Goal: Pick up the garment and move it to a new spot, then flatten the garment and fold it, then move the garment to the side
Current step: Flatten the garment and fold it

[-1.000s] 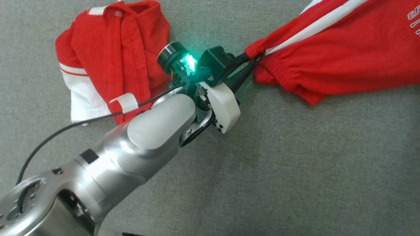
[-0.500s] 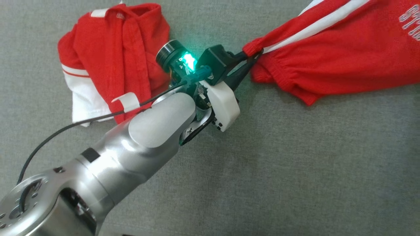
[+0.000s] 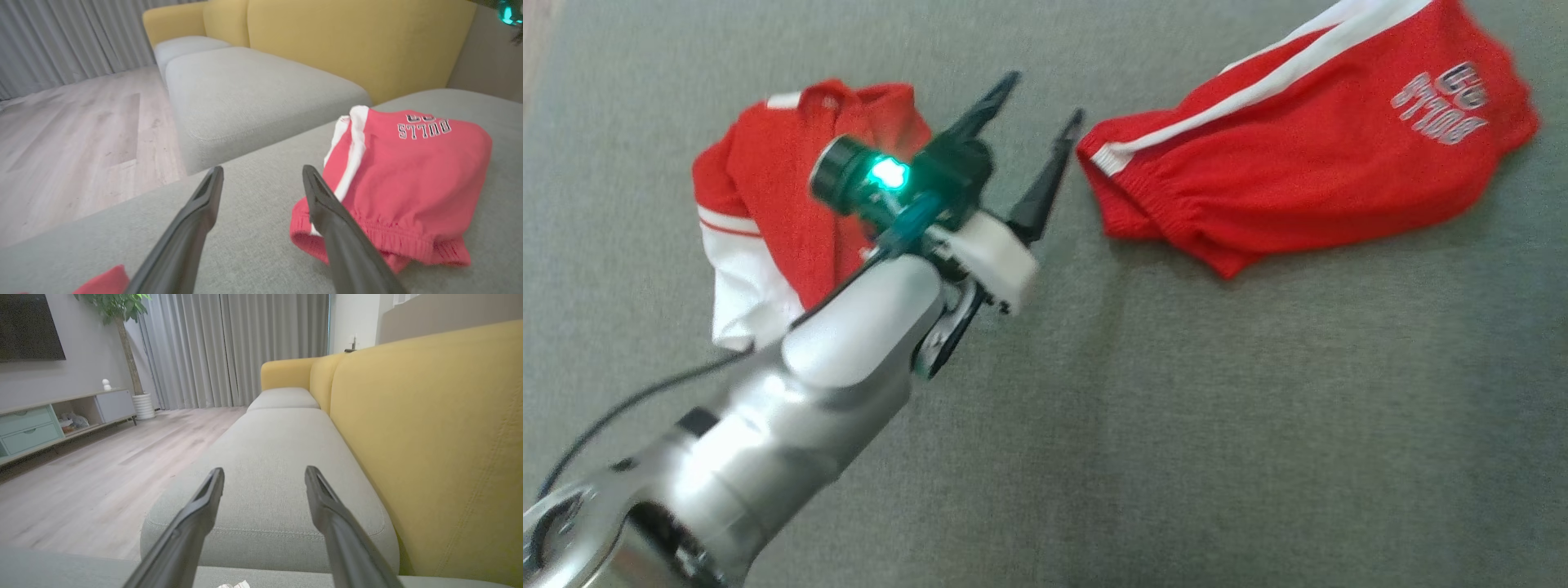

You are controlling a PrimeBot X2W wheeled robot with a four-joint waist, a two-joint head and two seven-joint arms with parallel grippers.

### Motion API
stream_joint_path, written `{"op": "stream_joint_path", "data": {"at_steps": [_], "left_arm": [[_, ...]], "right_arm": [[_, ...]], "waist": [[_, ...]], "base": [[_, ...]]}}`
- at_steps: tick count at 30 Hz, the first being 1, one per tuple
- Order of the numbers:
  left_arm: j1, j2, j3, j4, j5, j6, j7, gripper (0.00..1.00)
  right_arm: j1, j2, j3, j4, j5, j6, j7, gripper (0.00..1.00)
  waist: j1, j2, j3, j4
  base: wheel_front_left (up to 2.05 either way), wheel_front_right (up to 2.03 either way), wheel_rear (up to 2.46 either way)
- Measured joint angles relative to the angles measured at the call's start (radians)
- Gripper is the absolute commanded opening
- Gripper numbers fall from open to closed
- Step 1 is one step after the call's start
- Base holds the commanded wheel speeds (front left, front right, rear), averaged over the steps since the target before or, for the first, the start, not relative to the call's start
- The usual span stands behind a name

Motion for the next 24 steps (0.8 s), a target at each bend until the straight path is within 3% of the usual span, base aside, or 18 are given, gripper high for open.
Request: {"op": "stream_joint_path", "data": {"at_steps": [5,11,17,24], "left_arm": [[0.071,0.061,0.058,-0.061,0.045,0.108,-0.062,1.00],[0.242,0.100,0.237,-0.255,0.116,0.206,-0.072,1.00],[0.546,0.095,0.389,-0.325,0.159,0.203,-0.072,1.00],[0.711,0.035,0.550,-0.352,0.234,0.130,-0.072,1.00]], "right_arm": [[0.179,0.050,-0.090,-0.233,-0.048,0.000,-0.002,1.00],[0.435,0.155,-0.143,-0.410,-0.125,0.000,-0.004,1.00],[0.633,0.277,-0.162,-0.507,-0.219,0.000,-0.004,1.00],[0.818,0.411,-0.186,-0.554,-0.325,0.000,-0.004,1.00]], "waist": [[-0.0001,0.0000,-0.072,-0.027],[-0.0002,0.0000,-0.144,-0.067],[-0.0001,0.0001,-0.202,-0.103],[0.0000,0.0000,-0.247,-0.135]], "base": [[0.00,0.00,0.00],[0.00,0.00,0.00],[0.00,0.00,0.00],[0.00,0.00,0.00]]}}
